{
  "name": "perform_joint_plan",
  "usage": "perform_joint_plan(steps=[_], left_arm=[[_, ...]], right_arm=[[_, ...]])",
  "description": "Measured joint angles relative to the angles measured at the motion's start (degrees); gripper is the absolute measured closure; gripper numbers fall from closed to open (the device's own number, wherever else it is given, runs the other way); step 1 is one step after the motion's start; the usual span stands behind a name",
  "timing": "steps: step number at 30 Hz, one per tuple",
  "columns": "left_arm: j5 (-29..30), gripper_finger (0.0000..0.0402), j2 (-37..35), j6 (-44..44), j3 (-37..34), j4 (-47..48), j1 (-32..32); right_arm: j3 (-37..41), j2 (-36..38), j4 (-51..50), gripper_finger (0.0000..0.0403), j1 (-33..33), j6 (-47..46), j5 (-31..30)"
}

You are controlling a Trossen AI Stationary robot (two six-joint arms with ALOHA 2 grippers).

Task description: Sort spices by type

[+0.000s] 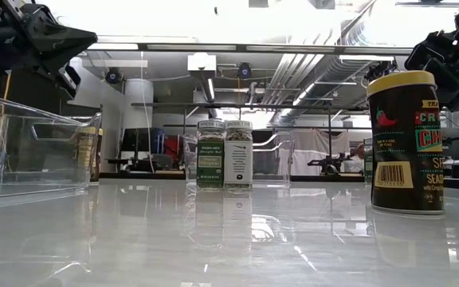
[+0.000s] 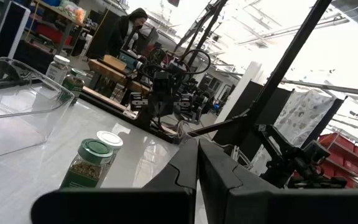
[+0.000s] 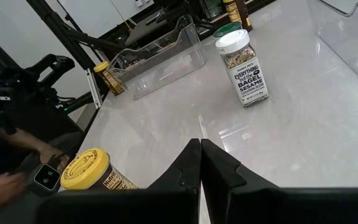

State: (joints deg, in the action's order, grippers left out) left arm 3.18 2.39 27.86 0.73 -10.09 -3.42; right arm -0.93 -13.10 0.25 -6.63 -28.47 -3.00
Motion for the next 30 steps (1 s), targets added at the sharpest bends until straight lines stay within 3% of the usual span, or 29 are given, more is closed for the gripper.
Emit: perform_joint_plan(steps=[15, 19, 22, 24, 28, 30], left_arm=[[0.0, 0.0401, 0.0, 0.0, 0.0, 0.0, 0.0], [0.0, 0.0401, 0.0, 0.0, 0.0, 0.0, 0.0], [0.0, 0.0401, 0.0, 0.0, 0.0, 0.0, 0.0], [0.0, 0.0401, 0.0, 0.0, 0.0, 0.0, 0.0], [0.0, 0.0401, 0.0, 0.0, 0.0, 0.0, 0.0], [0.0, 0.0401, 0.0, 0.0, 0.0, 0.0, 0.0]], right_arm=[[0.0, 0.0, 0.0, 0.0402, 0.0, 0.3, 0.0], [0.0, 0.0, 0.7, 0.0402, 0.0, 7.6, -3.6], [0.0, 0.0, 3.7, 0.0402, 0.0, 4.8, -9.1], [0.0, 0.0, 8.9, 0.0402, 0.0, 1.5, -18.1], [0.0, -0.3, 19.8, 0.0402, 0.3, -5.7, -41.4], [0.0, -0.9, 24.3, 0.0402, 1.3, -3.4, -44.4]])
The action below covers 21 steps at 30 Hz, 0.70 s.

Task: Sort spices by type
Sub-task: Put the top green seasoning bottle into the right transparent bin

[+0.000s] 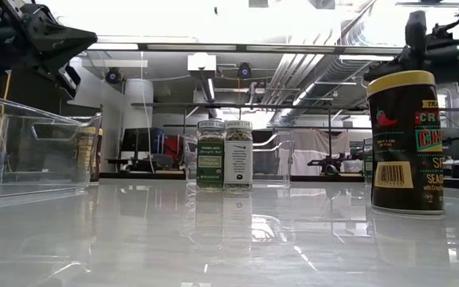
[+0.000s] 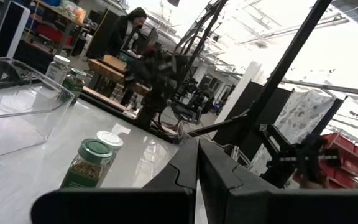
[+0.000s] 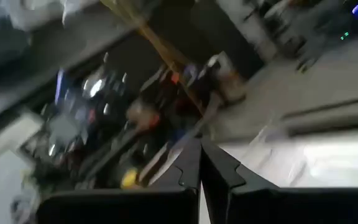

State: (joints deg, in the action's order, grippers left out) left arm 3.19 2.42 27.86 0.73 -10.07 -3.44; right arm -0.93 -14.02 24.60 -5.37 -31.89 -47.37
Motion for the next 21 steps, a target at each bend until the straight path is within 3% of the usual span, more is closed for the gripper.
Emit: perform_joint_plan(steps=[3, 6, 8, 10, 13, 15, 18, 21], left_arm=[[0.0, 0.0401, 0.0, 0.0, 0.0, 0.0, 0.0], [0.0, 0.0401, 0.0, 0.0, 0.0, 0.0, 0.0], [0.0, 0.0401, 0.0, 0.0, 0.0, 0.0, 0.0], [0.0, 0.0401, 0.0, 0.0, 0.0, 0.0, 0.0], [0.0, 0.0401, 0.0, 0.0, 0.0, 0.0, 0.0], [0.0, 0.0401, 0.0, 0.0, 0.0, 0.0, 0.0], [0.0, 0.0401, 0.0, 0.0, 0.0, 0.0, 0.0], [0.0, 0.0401, 0.0, 0.0, 0.0, 0.0, 0.0]], right_arm=[[-0.1, -2.8, 7.3, 0.0402, 3.9, 5.7, 2.4], [-4.0, -6.2, 4.7, 0.0399, 10.0, 7.1, 5.9], [-9.9, -8.7, -5.3, 0.0386, 14.6, 8.7, 8.1], [-18.0, -12.3, -21.5, 0.036, 19.0, 9.0, 9.2], [-30.6, -19.9, -46.9, 0.0301, 25.1, 6.5, 10.0], [-36.7, -25.5, -58.7, 0.0254, 28.6, 3.0, 10.0], [-42.0, -33.2, -66.7, 0.0185, 32.9, -1.2, 11.1], [-44.9, -40.1, -67.0, 0.0128, 36.4, -1.4, 14.1]])
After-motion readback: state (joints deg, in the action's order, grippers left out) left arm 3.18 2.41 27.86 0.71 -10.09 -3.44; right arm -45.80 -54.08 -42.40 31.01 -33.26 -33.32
